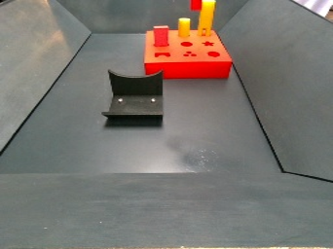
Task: Pick up the arch object. Move up. Move to above the board. Insert the arch object.
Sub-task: Move to above the board, then insert the arch object.
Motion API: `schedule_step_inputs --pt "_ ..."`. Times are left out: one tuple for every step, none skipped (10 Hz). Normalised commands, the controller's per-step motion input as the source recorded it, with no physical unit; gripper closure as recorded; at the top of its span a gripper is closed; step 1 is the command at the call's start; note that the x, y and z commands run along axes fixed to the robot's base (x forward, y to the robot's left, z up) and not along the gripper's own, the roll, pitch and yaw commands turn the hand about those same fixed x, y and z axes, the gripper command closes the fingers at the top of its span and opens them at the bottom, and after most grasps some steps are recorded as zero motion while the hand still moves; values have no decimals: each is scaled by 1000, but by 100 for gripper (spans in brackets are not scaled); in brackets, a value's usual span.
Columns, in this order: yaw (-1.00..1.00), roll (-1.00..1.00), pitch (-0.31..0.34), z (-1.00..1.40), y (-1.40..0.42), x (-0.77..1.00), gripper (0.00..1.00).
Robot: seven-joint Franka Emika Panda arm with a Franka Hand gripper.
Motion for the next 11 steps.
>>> schedule_step_inputs --pt "11 -3 109 323 -1000 207 100" --pt "8 11 131 328 -1000 226 100" --pt "9 17 137 330 -1000 255 100" --pt "12 15 139 246 -744 222 100" --pt "12 20 132 160 -474 169 100" --pt "13 31 106 89 -238 104 100" --pt "0 -13 -6 -6 0 -3 100" --pt "20 164 0 0 -203 -11 100" --pt "0 0 0 0 0 -17 100" --pt "-160 20 0 -34 -11 -106 100" --pt "-880 0 -6 -114 131 209 100"
